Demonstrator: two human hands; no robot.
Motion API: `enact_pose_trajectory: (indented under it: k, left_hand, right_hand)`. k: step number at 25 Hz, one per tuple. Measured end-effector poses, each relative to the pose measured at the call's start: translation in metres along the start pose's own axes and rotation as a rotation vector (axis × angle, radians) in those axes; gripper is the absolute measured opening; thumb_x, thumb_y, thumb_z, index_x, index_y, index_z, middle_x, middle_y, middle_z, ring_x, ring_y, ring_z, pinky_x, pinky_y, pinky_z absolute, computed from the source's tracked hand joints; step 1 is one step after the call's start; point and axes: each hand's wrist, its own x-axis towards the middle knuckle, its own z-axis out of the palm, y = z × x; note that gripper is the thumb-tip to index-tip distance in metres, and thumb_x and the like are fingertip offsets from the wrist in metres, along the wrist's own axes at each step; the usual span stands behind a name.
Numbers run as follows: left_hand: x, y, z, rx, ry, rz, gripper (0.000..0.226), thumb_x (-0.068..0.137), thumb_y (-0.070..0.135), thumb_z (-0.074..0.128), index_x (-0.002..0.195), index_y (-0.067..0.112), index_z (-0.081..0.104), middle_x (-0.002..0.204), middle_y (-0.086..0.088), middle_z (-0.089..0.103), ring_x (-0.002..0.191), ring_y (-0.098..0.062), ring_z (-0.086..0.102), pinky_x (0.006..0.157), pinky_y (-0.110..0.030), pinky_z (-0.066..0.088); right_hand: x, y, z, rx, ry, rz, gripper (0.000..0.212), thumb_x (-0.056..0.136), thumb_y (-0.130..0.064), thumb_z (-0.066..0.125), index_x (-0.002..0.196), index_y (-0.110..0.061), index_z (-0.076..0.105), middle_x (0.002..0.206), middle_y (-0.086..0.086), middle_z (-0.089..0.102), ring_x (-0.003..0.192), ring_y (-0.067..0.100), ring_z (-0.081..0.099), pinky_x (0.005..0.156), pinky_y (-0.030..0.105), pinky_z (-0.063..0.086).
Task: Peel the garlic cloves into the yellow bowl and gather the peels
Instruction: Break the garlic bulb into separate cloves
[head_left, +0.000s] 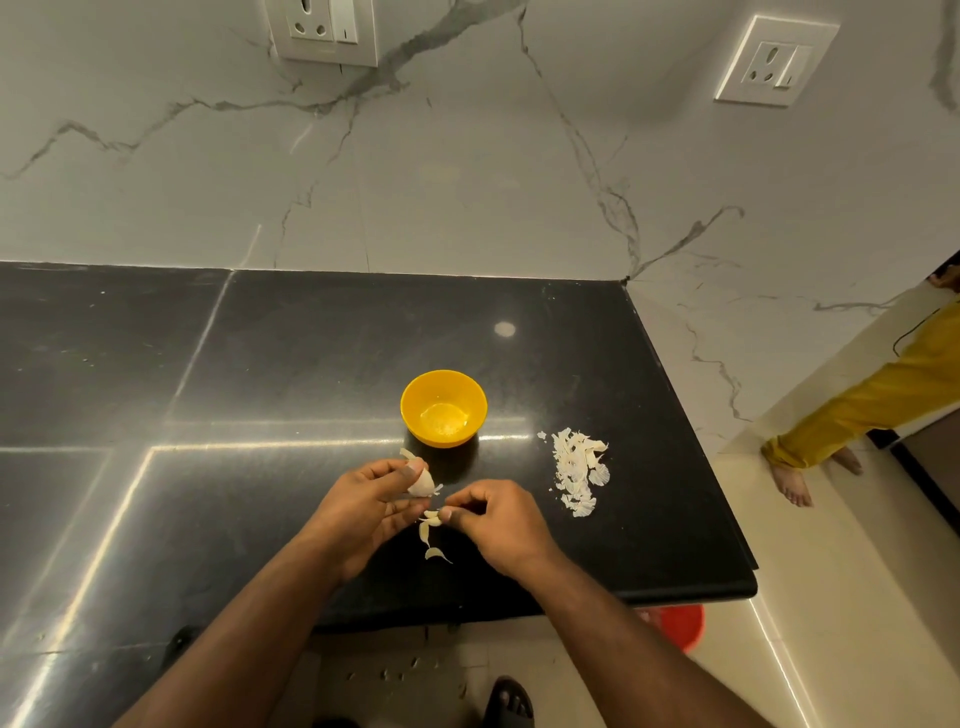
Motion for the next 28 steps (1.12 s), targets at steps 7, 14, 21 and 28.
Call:
enact_pose_trajectory:
  k: [7,14,21,28]
  left_hand:
    - [-0.004,0.0,-0.002,0.004,-0.027,0.013,0.018,0.096,0.008,0.063,0.111,0.001,0.068,0.106,-0.02,0.075,0.096,-0.028,0.075,0.075,-0.03,0.06]
    - [-0.004,-0.005,0.008,0.014,0.032,0.083,0.013,0.095,0.005,0.063,0.106,-0.002,0.068,0.102,-0.02,0.074,0.091,-0.026,0.075,0.074,-0.028,0.06]
    - [-0.004,-0.011,0.019,-0.023,0.115,0.113,0.01,0.094,0.003,0.063,0.102,-0.001,0.07,0.098,-0.017,0.076,0.093,-0.027,0.076,0.079,-0.033,0.06]
    - [-0.004,-0.009,0.017,-0.016,-0.021,0.156,0.018,0.095,0.002,0.062,0.11,0.005,0.072,0.104,-0.012,0.077,0.1,-0.025,0.074,0.081,-0.028,0.06]
  right_hand:
    - [0.005,-0.015,0.0,0.249,0.025,-0.07,0.03,0.087,-0.028,0.077,0.116,-0.019,0.073,0.099,-0.007,0.074,0.09,0.008,0.07,0.08,0.029,0.06]
    - [0.003,-0.023,0.009,0.262,0.172,-0.069,0.012,0.086,-0.02,0.078,0.097,-0.016,0.076,0.087,-0.006,0.074,0.08,0.008,0.071,0.073,0.025,0.06]
    - [0.0,-0.021,0.012,0.159,0.255,-0.139,0.009,0.088,-0.02,0.075,0.097,-0.019,0.075,0.087,-0.009,0.072,0.081,0.004,0.067,0.07,0.018,0.056]
    - [0.006,-0.016,0.003,0.602,0.128,0.021,0.015,0.092,-0.007,0.07,0.103,-0.015,0.073,0.093,0.007,0.076,0.077,0.015,0.07,0.073,0.031,0.06]
